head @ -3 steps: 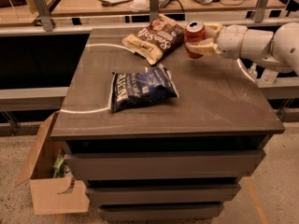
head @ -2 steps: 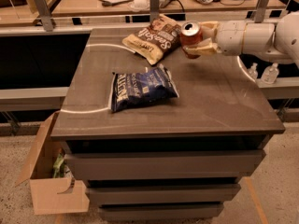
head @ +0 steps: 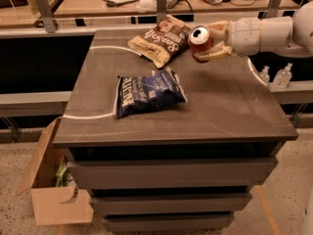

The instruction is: Knock coke can over

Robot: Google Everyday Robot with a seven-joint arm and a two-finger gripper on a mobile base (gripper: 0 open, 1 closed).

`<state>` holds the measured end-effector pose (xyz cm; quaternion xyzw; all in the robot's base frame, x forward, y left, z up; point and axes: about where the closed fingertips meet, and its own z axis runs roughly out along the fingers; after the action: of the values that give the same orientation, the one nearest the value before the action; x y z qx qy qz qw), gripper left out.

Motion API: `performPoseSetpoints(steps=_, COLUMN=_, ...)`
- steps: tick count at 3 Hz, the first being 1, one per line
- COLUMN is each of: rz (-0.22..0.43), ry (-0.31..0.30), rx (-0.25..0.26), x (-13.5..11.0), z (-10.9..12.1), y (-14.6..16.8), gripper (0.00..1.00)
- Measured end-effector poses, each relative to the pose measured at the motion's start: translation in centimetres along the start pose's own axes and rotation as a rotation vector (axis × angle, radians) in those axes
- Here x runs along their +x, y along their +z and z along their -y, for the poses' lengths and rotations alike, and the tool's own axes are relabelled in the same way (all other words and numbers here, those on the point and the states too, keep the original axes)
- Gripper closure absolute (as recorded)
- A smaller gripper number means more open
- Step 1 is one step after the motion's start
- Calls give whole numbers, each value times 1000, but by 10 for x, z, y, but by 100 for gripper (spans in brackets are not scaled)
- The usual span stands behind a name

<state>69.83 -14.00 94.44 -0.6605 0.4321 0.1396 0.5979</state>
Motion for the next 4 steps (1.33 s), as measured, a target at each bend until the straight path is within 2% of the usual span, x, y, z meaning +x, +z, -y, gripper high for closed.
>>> performPoseSetpoints(steps=1, rz=5, ry=-11, rx=-14, x=-2, z=-2, y=0, gripper=100)
performPoseSetpoints(steps=2, rz=-11, ry=-81, rx=-42, x=2, z=2, y=2, gripper=100)
performPoseSetpoints(steps=4, rz=-114, ry=-252, rx=-73, x=51, z=14, y=-10, gripper=100)
